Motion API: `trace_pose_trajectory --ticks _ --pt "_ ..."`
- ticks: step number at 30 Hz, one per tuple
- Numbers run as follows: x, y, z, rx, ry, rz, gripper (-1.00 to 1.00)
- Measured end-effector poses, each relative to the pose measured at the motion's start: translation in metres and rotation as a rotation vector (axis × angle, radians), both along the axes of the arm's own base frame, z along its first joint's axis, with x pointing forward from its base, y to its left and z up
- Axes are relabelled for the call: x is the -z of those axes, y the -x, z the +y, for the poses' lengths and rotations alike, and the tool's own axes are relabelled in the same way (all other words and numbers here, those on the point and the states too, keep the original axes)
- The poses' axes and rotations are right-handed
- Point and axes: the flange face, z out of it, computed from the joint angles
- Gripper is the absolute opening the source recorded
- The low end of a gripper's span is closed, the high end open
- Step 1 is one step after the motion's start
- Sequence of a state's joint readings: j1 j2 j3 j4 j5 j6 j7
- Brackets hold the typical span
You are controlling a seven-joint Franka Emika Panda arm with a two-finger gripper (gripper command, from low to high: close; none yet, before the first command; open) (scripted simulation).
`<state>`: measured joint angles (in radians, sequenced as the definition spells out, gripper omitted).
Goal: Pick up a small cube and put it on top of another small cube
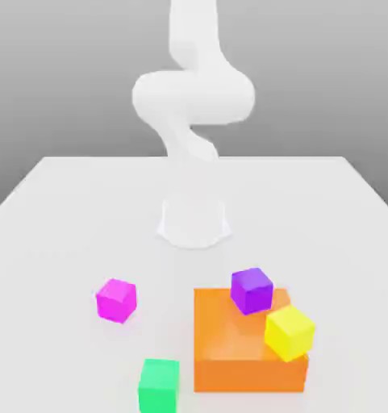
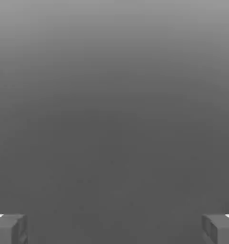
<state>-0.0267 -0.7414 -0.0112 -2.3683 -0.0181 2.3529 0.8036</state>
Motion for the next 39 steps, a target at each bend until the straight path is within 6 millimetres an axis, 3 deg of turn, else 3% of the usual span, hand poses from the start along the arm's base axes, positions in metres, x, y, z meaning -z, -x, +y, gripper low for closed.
trace_pose_trajectory --ticks 4,9,13,18,19,24,25,32,39 --pt "0.099 -0.03 -0.035 0.07 0.001 0.143 0.0" --pt "0.225 -0.028 -0.078 0.154 -0.021 0.323 0.0" --pt "0.326 0.004 -0.106 0.223 -0.062 0.476 0.0" --pt "0.454 0.074 -0.126 0.308 -0.141 0.676 0.0" --pt "0.471 0.082 -0.128 0.319 -0.149 0.694 0.0" --pt "0.518 0.09 -0.128 0.326 -0.152 0.713 0.0" --pt "0.526 0.091 -0.128 0.325 -0.153 0.713 -1.0" --pt "0.527 0.091 -0.127 0.325 -0.154 0.713 -1.0" --pt "0.48 0.091 -0.128 0.328 -0.155 0.713 -1.0"
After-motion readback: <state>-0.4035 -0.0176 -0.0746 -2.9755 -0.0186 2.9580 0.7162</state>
